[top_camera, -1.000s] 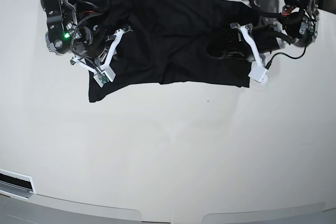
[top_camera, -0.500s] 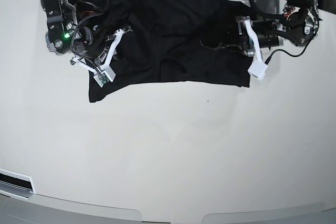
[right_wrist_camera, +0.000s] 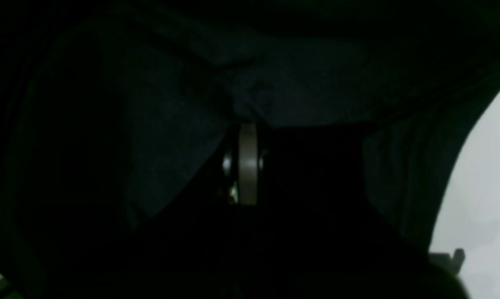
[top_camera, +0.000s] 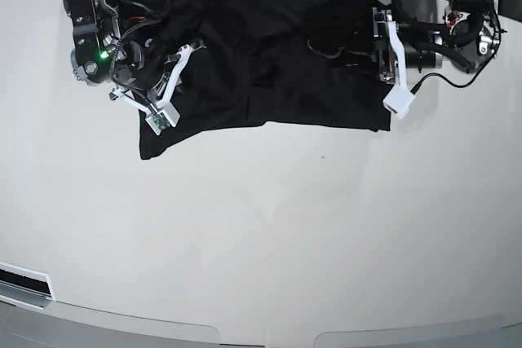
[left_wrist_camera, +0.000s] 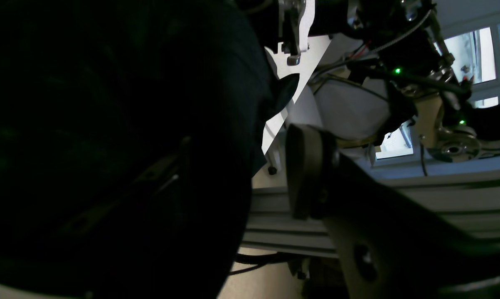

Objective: Layout the t-shirt on the table in an organized manner, then fold the t-shirt properly
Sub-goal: 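Press and smooth the folded section with the left gripper beside the right gripper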

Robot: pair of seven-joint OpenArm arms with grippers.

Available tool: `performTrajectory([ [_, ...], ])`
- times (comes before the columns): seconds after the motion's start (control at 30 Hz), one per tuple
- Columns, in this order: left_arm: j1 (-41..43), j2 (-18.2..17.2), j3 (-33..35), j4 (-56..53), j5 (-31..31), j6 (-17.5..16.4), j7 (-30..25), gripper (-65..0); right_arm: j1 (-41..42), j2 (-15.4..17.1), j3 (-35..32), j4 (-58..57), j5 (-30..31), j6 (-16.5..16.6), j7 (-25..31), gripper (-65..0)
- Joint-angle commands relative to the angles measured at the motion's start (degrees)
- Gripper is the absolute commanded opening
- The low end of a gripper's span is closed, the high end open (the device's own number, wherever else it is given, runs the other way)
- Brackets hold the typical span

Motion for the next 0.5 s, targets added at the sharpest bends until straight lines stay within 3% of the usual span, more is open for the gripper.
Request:
performTrajectory([
  [0.0, -0.3, -0.5, 0.2, 0.8, -1.4, -0.3, -0.5, -34.0, 0.0, 0.0, -0.1, 0.2, 0.0, 0.3, -1.2, -65.0],
  [0.1, -0.3, -0.5, 2.1, 0.8, -1.4, -0.3, -0.3, -38.1, 0.0, 0.0, -0.1, 0.2, 0.0, 0.2, -1.2, -65.0],
  [0.23, -0.3, -0.5, 4.9, 0.8, -1.4, -0.3, -0.3, -64.3, 0.0, 0.0, -0.1, 0.2, 0.0, 0.2, -1.2, -65.0],
  [0.47, -0.4, -0.5, 5.2, 0.9, -1.4, -0.3, 1.7, -65.0, 0.0, 0.0, -0.1, 0.2, 0.0, 0.2, -1.4, -65.0],
])
